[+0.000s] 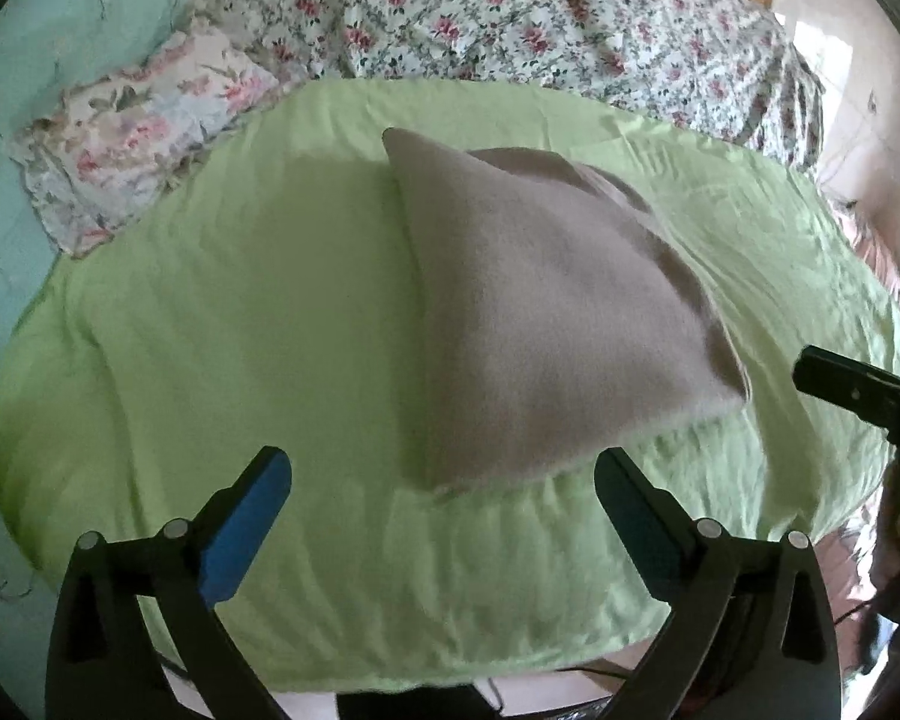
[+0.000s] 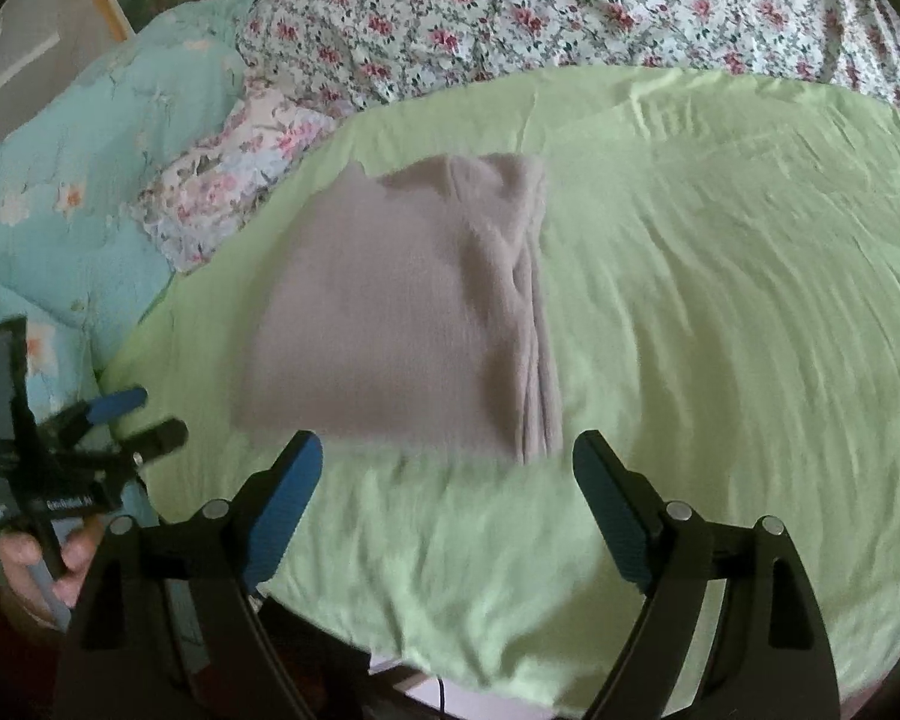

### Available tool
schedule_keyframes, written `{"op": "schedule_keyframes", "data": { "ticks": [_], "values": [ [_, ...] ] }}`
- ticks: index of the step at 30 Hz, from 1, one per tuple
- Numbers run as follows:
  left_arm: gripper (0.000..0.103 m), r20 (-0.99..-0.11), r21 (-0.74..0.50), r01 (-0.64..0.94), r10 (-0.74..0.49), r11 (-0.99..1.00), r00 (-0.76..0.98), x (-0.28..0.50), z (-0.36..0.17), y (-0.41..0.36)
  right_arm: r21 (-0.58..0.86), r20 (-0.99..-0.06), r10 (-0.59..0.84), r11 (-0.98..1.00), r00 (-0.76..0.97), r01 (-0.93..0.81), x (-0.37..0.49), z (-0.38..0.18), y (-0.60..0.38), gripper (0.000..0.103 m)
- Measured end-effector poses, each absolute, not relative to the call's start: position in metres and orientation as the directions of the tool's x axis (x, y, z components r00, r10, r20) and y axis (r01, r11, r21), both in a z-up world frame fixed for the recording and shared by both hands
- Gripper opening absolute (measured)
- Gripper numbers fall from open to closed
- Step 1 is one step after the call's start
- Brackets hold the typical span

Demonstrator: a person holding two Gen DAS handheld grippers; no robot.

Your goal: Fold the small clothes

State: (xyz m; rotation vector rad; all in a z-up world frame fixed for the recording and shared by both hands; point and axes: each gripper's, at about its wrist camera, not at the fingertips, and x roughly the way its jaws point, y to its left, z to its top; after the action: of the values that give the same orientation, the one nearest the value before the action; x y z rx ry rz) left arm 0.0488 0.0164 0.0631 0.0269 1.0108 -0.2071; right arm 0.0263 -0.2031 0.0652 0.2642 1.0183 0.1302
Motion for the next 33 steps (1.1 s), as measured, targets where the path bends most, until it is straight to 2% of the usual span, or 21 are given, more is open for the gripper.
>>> {"op": "schedule_keyframes", "data": {
  "ticks": [7,10,13,15,19,20,21,22,25,31,33],
  "values": [
    [0.101,-0.843,-0.047,0.138,-0.113,0.989,0.526,0.103,0.058,0.018,0.309,-0.8,0.234,0.95,0.552,0.045,0.103,0.056,-0.223,0.086],
    [0.101,-0.847,-0.037,0.122,-0.096,0.992,0.523,0.122,0.054,0.016,0.378,-0.773,0.293,0.925,0.563,0.038,0.136,0.049,-0.233,0.086],
    [0.101,-0.85,-0.032,0.11,-0.085,0.993,0.521,0.14,0.05,0.015,0.459,-0.756,0.329,0.882,0.566,0.101,0.17,0.033,-0.253,0.081],
    [0.101,-0.851,-0.032,0.1,-0.08,0.994,0.519,0.151,0.047,0.015,0.48,-0.755,0.337,0.869,0.562,0.124,0.186,0.023,-0.26,0.071],
    [0.101,-0.86,-0.038,0.076,-0.071,0.996,0.506,0.171,0.039,0.014,0.49,-0.775,0.344,0.857,0.531,0.158,0.22,-0.001,-0.266,0.067],
    [0.101,-0.86,-0.049,0.072,-0.079,0.996,0.505,0.176,0.037,0.015,0.495,-0.78,0.354,0.853,0.517,0.163,0.228,-0.007,-0.267,0.053],
    [0.102,-0.86,-0.055,0.068,-0.082,0.996,0.504,0.18,0.036,0.015,0.5,-0.784,0.366,0.851,0.501,0.161,0.233,-0.012,-0.266,0.021],
    [0.103,-0.86,-0.054,0.067,-0.08,0.996,0.504,0.183,0.036,0.014,0.496,-0.784,0.362,0.854,0.504,0.158,0.235,-0.012,-0.265,0.008],
    [0.103,-0.859,-0.05,0.066,-0.076,0.997,0.507,0.188,0.032,0.011,0.461,-0.754,0.304,0.877,0.583,0.139,0.224,0.005,-0.266,0.008],
    [0.103,-0.865,-0.041,0.076,-0.074,0.996,0.496,0.191,0.026,0.005,0.408,-0.821,0.265,0.892,0.506,0.194,0.227,-0.024,-0.269,0.011],
    [0.103,-0.862,-0.033,0.076,-0.067,0.997,0.502,0.188,0.029,0.006,0.394,-0.818,0.239,0.895,0.524,0.208,0.222,-0.014,-0.269,0.021]
  ]
}}
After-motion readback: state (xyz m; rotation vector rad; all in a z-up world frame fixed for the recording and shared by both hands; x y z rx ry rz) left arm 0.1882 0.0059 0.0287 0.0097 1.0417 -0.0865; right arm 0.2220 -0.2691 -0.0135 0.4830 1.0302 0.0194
